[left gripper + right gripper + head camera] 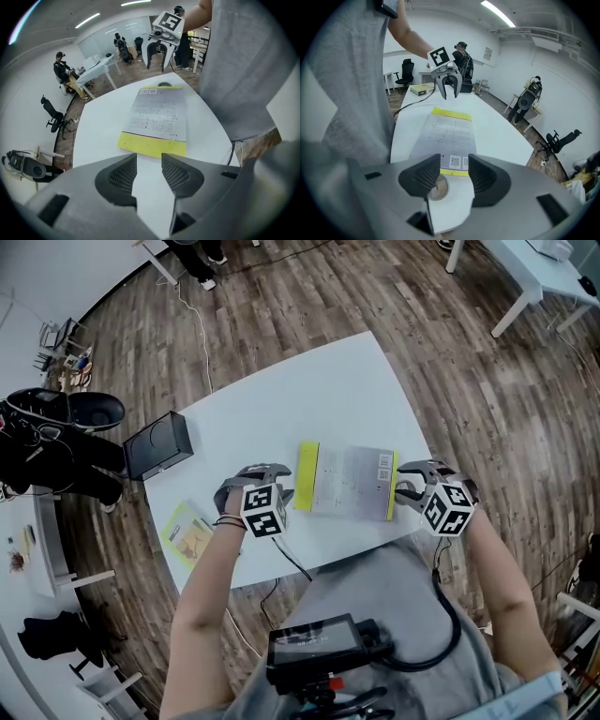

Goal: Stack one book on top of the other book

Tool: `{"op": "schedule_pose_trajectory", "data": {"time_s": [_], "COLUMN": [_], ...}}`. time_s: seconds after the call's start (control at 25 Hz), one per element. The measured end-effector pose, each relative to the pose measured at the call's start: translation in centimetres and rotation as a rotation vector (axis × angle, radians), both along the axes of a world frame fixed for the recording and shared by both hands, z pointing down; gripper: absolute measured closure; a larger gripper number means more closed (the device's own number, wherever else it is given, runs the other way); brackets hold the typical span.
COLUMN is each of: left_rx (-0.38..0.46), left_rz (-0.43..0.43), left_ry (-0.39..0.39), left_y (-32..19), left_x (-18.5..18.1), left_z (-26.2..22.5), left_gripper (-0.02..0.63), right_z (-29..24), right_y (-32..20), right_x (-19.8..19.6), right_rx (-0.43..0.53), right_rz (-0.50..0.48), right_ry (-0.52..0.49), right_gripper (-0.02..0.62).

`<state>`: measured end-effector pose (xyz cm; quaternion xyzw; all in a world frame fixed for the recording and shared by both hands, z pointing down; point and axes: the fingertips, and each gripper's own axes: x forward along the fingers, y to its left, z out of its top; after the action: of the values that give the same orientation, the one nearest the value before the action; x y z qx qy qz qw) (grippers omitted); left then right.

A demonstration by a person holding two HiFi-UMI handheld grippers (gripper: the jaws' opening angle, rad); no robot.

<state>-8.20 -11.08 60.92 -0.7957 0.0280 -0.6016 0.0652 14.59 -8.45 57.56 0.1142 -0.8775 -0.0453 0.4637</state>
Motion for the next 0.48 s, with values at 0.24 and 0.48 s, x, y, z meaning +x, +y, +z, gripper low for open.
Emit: {"op": "schedule_pose_trajectory", "data": {"time_s": [0.24, 0.48], "left_rx": [-0.073, -0.187], "left_rz": [-0.26, -0.506], "left_ry": [0.178, 0.398], "left_y": [0.5, 2.0], "left_x": [1.5, 4.0], "left_z": [-1.7, -3.0], "left_gripper": [0.456, 0.456], "right_z": [-1.4, -2.3], "right_y": [-1.4, -3.1], "right_x": [-0.9, -2.3], "right_rx": [-0.017, -0.031], "right_rz": [0.008, -0.005], "right_ry": [-0.039, -0.067], "right_gripper": [0.428, 0.428]}}
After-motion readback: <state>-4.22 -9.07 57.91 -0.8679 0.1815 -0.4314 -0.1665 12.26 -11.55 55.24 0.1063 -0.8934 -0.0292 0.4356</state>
